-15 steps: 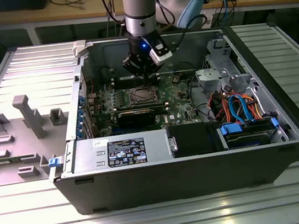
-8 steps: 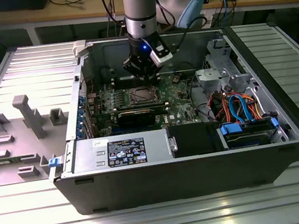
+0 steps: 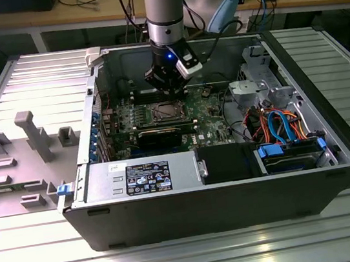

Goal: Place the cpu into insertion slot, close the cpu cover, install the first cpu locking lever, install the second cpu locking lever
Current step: 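Install the first cpu locking lever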

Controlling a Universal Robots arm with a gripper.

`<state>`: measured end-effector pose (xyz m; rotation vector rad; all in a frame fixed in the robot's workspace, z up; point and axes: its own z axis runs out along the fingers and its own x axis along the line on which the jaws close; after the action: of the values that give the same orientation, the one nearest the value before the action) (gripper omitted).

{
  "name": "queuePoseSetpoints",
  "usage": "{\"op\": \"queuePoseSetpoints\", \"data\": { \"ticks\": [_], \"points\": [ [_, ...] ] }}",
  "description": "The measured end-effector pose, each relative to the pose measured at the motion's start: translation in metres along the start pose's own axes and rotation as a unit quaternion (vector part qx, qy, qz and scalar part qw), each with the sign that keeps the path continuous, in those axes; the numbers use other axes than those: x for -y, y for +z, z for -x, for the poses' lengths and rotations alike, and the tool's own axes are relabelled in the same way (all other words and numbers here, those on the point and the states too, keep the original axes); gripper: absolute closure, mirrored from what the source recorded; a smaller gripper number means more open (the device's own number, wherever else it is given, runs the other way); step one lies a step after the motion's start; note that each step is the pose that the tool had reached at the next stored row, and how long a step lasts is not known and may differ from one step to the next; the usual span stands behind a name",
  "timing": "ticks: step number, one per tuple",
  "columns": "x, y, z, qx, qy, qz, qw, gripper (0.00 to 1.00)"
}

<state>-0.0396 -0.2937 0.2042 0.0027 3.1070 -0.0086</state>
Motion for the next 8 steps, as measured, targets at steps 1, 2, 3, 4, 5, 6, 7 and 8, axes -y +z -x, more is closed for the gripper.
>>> {"op": "queuePoseSetpoints", "data": {
  "ticks": [1, 2, 3, 4, 5, 6, 7, 8],
  "points": [
    [0.0000, 0.0001, 0.0000, 0.0001, 0.000, -0.0005, 1.00000, 0.89],
    [-0.0001, 0.0001, 0.0000, 0.0001, 0.000, -0.0015, 1.00000, 0.89],
    [0.0000, 0.0000, 0.0000, 0.0001, 0.000, -0.0031, 1.00000, 0.89],
    [0.0001, -0.0004, 0.0000, 0.0001, 0.000, -0.0047, 0.99999, 0.89],
    [-0.0001, -0.0016, 0.0001, 0.0001, 0.000, -0.0052, 0.99999, 0.89],
    [-0.0001, -0.0024, 0.0001, 0.0001, 0.000, -0.0054, 0.99999, 0.89],
    [-0.0002, -0.0024, 0.0000, 0.0001, 0.000, -0.0055, 0.99999, 0.89],
    [-0.0002, -0.0024, 0.0000, 0.0001, 0.000, -0.0055, 0.99998, 0.89]
  ]
}}
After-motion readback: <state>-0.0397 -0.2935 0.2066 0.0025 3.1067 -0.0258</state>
